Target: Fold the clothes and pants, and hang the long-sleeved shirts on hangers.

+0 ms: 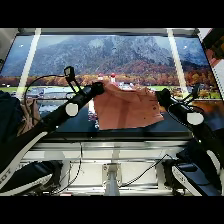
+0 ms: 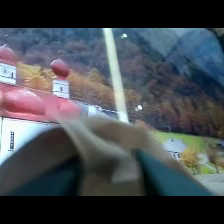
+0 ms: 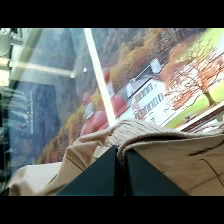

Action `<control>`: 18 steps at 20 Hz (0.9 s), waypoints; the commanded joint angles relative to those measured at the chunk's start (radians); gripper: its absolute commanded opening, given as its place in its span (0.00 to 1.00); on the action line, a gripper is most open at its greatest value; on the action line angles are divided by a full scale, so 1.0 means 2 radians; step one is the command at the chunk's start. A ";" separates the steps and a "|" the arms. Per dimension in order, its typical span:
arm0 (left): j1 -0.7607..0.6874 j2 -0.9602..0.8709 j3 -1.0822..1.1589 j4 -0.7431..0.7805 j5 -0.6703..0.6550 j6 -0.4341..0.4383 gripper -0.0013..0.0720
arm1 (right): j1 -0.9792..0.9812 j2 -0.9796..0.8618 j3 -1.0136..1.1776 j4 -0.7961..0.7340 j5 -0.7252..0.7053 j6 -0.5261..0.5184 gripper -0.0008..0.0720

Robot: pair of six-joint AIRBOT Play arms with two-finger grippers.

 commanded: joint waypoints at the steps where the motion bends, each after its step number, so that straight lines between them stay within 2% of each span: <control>1: -0.003 -0.031 0.000 0.002 0.027 0.000 0.91 | 0.019 -0.040 -0.001 -0.005 -0.047 -0.009 0.14; 2: -0.002 -0.029 0.000 0.002 0.027 0.000 0.91 | 0.018 -0.039 0.001 -0.014 -0.048 -0.019 0.39; 3: 0.001 -0.026 0.000 0.002 0.028 0.000 0.91 | 0.018 -0.039 0.006 -0.030 -0.048 -0.039 0.72; 4: 0.005 -0.021 0.000 0.002 0.027 0.000 0.91 | 0.018 -0.039 0.013 -0.048 -0.046 -0.061 0.84; 7: 0.033 0.008 0.000 0.012 -0.016 0.002 0.91 | 0.011 -0.039 0.050 -0.116 -0.026 -0.074 0.82; 10: 0.093 0.052 0.000 0.076 -0.191 0.002 0.91 | -0.065 -0.039 0.096 -0.161 0.072 -0.073 0.81; 11: 0.114 0.063 0.000 0.087 -0.256 0.002 0.91 | -0.104 -0.039 0.109 -0.180 0.122 -0.074 0.77; 12: 0.133 0.069 0.000 0.101 -0.319 0.006 0.90 | -0.143 -0.039 0.121 -0.204 0.175 -0.074 0.77; 14: 0.156 0.070 0.000 0.104 -0.418 0.067 0.90 | -0.212 -0.040 0.128 -0.232 0.266 -0.102 0.77; 16: 0.159 0.063 0.000 0.103 -0.457 0.109 0.90 | -0.258 -0.042 0.125 -0.239 0.343 -0.143 0.77; 18: 0.157 0.051 0.000 0.087 -0.451 0.120 0.90 | -0.271 -0.051 0.121 -0.239 0.391 -0.159 0.77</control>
